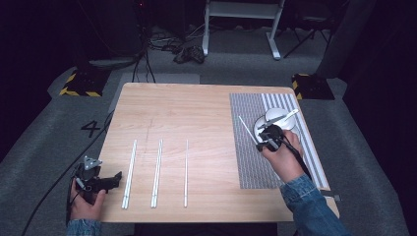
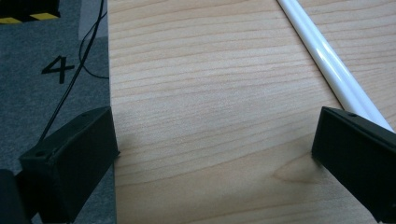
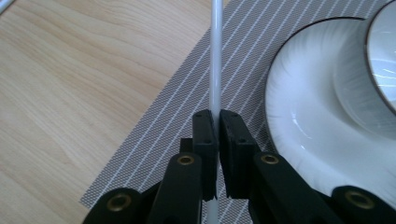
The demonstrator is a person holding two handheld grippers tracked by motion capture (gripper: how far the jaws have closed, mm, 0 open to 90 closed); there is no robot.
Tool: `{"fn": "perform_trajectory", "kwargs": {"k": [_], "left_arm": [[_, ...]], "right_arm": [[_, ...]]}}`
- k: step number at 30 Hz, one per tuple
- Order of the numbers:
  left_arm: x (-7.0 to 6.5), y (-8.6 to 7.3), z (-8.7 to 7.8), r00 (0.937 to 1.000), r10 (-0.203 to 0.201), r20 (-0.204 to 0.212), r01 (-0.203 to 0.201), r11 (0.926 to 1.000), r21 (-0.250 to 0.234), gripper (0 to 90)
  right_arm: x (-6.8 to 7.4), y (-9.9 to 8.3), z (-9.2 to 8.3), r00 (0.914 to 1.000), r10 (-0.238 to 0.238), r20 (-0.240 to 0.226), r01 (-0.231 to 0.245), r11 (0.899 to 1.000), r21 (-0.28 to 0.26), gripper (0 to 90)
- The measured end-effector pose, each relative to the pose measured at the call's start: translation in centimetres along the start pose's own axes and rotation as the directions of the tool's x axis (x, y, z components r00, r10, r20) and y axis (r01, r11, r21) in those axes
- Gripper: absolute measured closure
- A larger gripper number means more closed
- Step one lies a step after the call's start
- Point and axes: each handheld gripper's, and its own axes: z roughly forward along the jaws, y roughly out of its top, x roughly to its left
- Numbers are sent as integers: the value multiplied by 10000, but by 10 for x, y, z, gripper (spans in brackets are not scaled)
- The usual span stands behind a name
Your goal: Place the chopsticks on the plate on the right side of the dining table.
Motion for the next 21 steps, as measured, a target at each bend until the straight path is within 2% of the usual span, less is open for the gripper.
{"fn": "perform_trajectory", "kwargs": {"k": [2,11,14,21], "left_arm": [[0,0,0,10000,-1,-2,1,10000,-3,1],[0,0,0,10000,-1,-2,1,10000,-1,1],[0,0,0,10000,3,-1,-3,10000,0,1],[0,0,0,10000,4,-1,-4,10000,2,1]], "right_arm": [[-9,0,-3,9998,73,211,-73,10000,-5,857],[-32,3,-3,9977,364,575,-373,9992,162,857],[-46,4,3,9973,479,556,-496,9983,297,857],[-59,8,16,9958,451,794,-501,9968,625,856]]}}
